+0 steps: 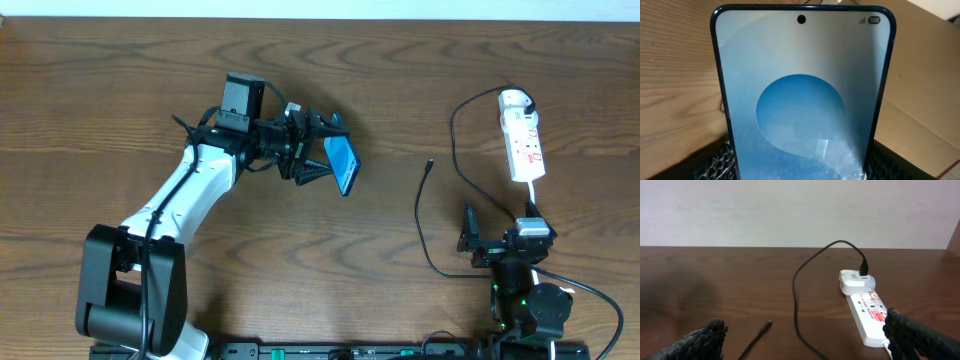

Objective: Plug charger to phone and switch on socket
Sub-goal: 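Lift the phone with the left gripper and tilt it upright, then hold the phone raised in the left gripper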

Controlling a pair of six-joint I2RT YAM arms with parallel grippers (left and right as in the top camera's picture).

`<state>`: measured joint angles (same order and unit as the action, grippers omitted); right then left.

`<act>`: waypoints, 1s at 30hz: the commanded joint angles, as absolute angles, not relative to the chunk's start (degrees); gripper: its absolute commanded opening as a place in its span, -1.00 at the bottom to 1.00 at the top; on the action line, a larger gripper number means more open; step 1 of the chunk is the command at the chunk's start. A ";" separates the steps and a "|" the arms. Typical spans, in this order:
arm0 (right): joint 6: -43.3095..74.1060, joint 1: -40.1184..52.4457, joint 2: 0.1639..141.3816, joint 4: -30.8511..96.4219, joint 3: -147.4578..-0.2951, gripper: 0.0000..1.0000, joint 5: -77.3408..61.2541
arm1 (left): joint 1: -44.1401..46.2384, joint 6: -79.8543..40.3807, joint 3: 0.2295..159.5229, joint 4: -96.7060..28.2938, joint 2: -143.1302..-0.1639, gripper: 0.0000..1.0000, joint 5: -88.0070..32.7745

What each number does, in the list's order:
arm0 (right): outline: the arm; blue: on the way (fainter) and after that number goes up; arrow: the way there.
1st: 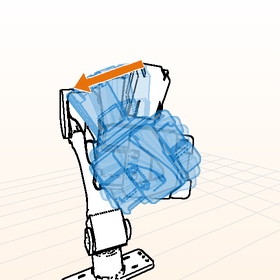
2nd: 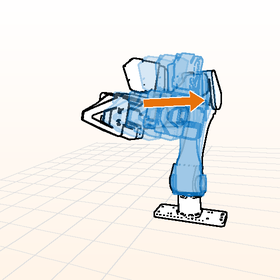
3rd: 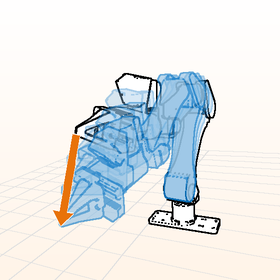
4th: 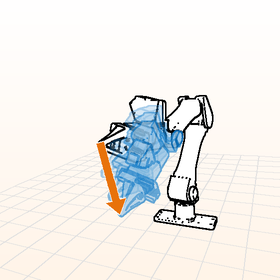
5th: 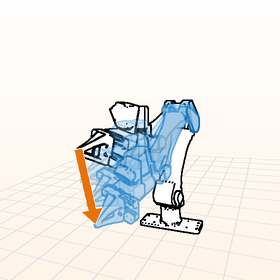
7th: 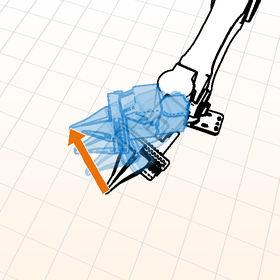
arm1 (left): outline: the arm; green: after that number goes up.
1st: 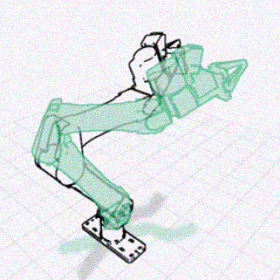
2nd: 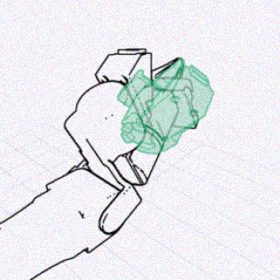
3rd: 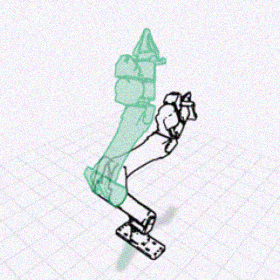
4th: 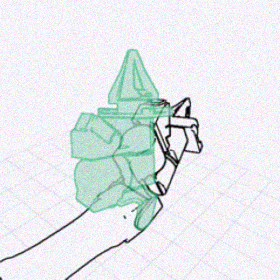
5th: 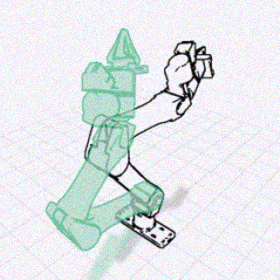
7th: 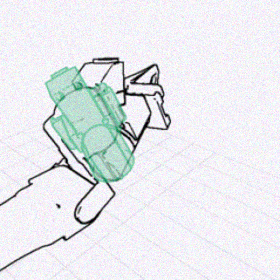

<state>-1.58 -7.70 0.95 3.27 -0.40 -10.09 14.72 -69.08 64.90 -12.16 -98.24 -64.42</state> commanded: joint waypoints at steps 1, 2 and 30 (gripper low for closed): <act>-2.22 -7.92 0.60 3.46 -0.30 0.99 -10.46 | 14.41 -70.85 65.12 -11.38 -96.31 0.53 -67.05; -2.22 -7.92 0.60 3.46 -0.30 0.99 -10.46 | 14.41 -70.83 65.12 -11.40 -96.31 0.52 -67.09; -2.22 -7.92 0.60 3.46 -0.30 0.98 -10.48 | 14.41 -70.61 65.12 -10.09 -96.31 0.52 -67.13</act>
<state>-1.58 -7.70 0.95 3.27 -0.40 -10.11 14.72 -70.54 64.90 -11.07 -98.24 -64.62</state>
